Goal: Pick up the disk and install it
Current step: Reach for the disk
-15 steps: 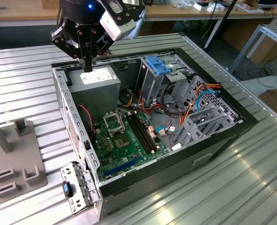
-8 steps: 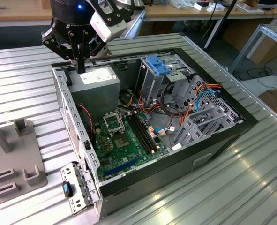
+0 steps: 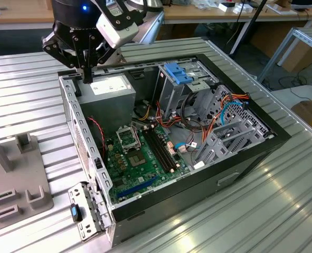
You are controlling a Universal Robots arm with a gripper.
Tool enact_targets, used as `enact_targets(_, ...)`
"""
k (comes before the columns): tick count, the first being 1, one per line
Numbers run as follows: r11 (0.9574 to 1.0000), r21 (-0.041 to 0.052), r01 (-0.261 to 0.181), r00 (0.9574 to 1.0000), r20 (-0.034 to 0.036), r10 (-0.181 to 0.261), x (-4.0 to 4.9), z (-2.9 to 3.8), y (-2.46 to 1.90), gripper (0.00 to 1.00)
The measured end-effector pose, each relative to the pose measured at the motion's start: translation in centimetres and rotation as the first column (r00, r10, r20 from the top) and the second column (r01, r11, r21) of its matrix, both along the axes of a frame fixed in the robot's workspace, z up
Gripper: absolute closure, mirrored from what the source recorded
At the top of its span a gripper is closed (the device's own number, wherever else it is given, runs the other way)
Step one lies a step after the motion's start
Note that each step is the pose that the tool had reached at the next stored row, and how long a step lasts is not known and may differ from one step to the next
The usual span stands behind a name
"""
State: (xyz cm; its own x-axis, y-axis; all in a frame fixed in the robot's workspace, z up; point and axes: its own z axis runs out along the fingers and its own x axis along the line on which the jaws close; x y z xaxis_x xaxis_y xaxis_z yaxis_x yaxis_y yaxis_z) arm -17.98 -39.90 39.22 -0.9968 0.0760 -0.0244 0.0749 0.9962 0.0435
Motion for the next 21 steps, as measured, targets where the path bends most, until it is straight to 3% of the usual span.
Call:
enact_targets(9,1.0000,0.0001,0.000,1.0000,0.0002,0.000,-0.13,0.00,0.00,0.89)
enact_targets(21,1.0000,0.0001,0.000,1.0000,0.0001,0.000,-2.90,0.00,0.00,0.89)
